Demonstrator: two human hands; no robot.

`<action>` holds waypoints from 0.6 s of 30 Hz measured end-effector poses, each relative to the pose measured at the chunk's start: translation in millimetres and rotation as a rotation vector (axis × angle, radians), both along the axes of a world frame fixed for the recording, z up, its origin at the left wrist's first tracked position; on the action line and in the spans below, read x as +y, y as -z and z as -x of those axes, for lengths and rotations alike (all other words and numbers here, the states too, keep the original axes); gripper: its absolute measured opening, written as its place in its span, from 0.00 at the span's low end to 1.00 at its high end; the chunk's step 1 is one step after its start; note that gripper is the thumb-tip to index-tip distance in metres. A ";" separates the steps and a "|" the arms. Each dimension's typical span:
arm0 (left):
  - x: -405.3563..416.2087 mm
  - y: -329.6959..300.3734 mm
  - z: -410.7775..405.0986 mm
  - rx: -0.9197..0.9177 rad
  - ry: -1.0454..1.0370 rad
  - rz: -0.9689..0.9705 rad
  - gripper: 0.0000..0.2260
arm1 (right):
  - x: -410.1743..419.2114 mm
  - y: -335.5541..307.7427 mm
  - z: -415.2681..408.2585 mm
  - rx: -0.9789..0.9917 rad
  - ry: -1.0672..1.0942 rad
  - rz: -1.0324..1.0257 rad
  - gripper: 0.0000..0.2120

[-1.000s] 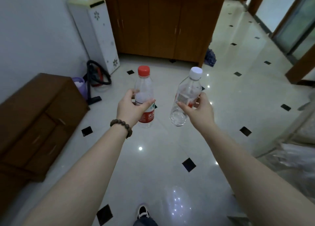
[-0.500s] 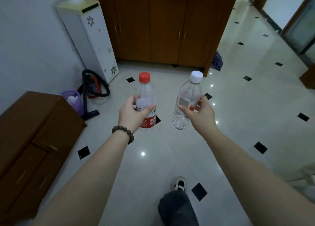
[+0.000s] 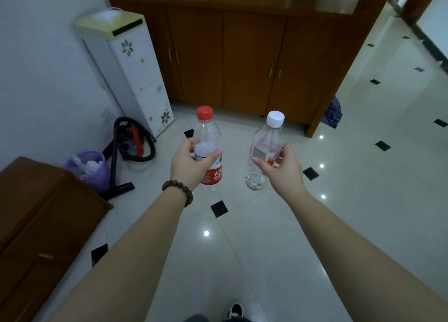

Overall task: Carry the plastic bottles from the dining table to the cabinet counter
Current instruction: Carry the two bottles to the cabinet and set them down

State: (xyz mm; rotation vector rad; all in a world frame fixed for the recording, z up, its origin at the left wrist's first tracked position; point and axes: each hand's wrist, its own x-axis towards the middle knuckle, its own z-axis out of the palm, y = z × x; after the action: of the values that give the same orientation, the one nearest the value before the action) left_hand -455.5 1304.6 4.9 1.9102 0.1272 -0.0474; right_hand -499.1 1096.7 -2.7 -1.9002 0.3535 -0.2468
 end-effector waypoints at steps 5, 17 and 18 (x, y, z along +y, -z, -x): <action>-18.5 2.0 -72.3 -0.005 -0.042 -0.010 0.26 | -21.9 2.0 -77.3 0.009 -0.030 0.012 0.26; -31.0 13.5 -316.0 -0.052 -0.103 -0.017 0.25 | -35.4 10.1 -323.5 0.007 -0.099 0.065 0.30; -30.6 12.4 -342.0 -0.051 -0.111 -0.015 0.26 | -34.0 7.1 -349.3 0.009 -0.102 0.061 0.30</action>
State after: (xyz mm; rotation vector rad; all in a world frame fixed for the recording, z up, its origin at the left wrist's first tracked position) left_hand -113.5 1274.0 -7.4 1.9146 0.1993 0.0771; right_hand -149.8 1062.7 -9.7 -1.9737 0.2572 -0.1828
